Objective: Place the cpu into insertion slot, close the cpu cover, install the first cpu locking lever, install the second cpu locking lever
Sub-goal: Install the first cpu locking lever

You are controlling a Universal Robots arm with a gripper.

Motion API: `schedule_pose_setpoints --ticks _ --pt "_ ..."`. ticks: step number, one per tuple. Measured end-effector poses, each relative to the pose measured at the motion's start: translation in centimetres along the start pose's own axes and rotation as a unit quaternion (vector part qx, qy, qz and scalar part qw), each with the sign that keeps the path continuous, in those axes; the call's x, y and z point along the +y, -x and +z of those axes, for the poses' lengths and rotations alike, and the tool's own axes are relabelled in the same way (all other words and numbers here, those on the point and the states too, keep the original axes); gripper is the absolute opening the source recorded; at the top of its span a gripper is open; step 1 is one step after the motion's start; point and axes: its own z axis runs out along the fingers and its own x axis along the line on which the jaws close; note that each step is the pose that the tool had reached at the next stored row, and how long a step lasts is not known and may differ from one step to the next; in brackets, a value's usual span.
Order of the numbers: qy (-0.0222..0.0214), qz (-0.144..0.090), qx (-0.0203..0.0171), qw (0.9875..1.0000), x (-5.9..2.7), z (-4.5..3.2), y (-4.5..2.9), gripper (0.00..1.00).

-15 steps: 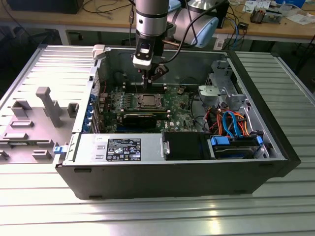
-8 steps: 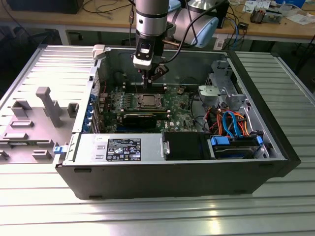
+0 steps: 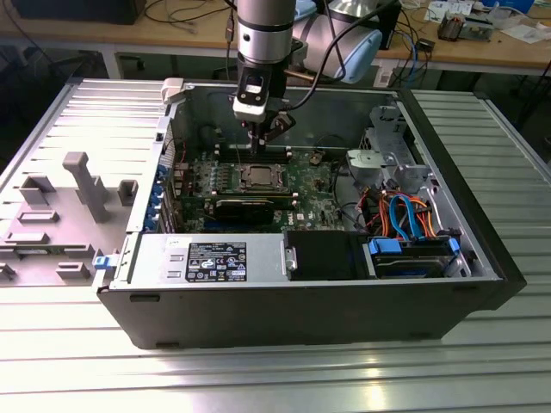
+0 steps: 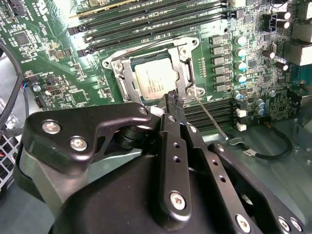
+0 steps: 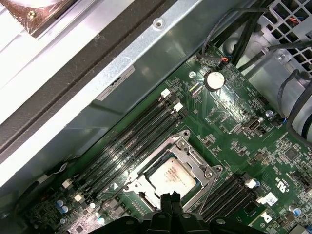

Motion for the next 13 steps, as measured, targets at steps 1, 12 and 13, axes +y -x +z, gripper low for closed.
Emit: schedule_pose_setpoints --ticks 1,12,13 --pt "-0.0001 -0.008 0.0 1.0 0.0 0.0 0.0 0.11" --pt "-0.0016 -0.135 -0.0012 0.9908 -0.01 0.01 -0.01 0.11" --pt "-0.0016 -0.135 -0.0012 0.9908 -0.01 0.0 -0.01 0.11"
